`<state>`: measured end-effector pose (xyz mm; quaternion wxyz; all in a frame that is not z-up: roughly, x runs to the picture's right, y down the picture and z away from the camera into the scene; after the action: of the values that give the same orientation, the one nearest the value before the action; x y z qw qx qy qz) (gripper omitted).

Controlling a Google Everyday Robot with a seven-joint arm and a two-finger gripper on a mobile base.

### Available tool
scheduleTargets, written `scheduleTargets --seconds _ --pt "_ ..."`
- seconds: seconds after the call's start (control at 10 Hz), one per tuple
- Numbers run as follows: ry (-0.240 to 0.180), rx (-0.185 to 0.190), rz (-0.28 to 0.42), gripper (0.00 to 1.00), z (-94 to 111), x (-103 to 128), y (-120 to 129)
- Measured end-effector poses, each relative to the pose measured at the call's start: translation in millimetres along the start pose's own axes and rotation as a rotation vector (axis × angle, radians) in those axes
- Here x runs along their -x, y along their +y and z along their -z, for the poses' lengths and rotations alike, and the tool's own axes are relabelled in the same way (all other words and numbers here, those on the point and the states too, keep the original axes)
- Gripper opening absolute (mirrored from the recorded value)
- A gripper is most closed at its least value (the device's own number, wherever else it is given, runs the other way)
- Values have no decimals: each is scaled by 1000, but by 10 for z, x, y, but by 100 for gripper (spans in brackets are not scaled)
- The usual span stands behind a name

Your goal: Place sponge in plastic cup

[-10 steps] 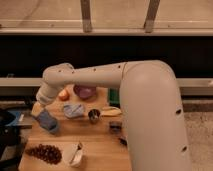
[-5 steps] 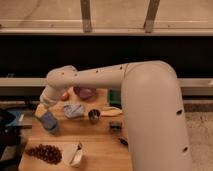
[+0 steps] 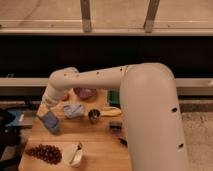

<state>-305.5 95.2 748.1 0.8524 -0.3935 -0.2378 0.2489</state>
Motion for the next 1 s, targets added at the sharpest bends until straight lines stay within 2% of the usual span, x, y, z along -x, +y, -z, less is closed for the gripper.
scheduleTargets --seconds 0.6,1.0 --pt "-16 11 -24 2 -74 -114 68" --pt "-23 8 -34 39 -55 -163 105"
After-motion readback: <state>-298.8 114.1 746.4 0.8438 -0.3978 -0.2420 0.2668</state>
